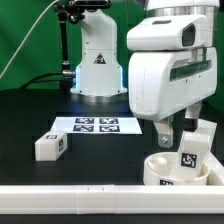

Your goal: Assemble stool

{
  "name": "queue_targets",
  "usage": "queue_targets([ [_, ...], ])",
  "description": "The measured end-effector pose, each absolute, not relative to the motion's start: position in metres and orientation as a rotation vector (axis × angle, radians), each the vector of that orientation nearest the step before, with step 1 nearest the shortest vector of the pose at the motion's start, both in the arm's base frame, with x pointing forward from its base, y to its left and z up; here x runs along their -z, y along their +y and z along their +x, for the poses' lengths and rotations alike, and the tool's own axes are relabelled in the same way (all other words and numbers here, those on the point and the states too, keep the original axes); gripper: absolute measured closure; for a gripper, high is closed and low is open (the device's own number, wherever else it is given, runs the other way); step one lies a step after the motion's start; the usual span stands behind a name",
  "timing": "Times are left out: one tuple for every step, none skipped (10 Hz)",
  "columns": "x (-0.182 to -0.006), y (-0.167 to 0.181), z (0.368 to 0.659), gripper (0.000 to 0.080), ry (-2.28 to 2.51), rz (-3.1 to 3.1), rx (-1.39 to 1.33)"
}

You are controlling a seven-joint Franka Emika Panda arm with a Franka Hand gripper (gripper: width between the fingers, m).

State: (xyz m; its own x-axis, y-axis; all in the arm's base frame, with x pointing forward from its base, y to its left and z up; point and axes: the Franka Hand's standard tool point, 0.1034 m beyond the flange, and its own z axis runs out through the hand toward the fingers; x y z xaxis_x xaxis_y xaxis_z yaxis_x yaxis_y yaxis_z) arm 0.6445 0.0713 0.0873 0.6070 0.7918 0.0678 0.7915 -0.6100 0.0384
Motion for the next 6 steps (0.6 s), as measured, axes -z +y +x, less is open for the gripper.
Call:
queue_targets([
  [-0.0852,0.0755,0.6505,0.0151,1.432,2.770,-0.116],
  [-0.0854,0.0762,0.6535,0.0151,1.417,2.776,-0.122],
  [-0.0870,0.0779,0.6555,0.0151,1.394,2.787,-0.128],
  [-0.0862,0.0809,0.6567,0.0151,1.384,2.793,-0.130],
  [-0.0837,0.0840,0.6591,0.0151,1.376,2.798,-0.133],
  [-0.0812,0.0833,0.6583,0.0151,1.363,2.805,-0.130],
])
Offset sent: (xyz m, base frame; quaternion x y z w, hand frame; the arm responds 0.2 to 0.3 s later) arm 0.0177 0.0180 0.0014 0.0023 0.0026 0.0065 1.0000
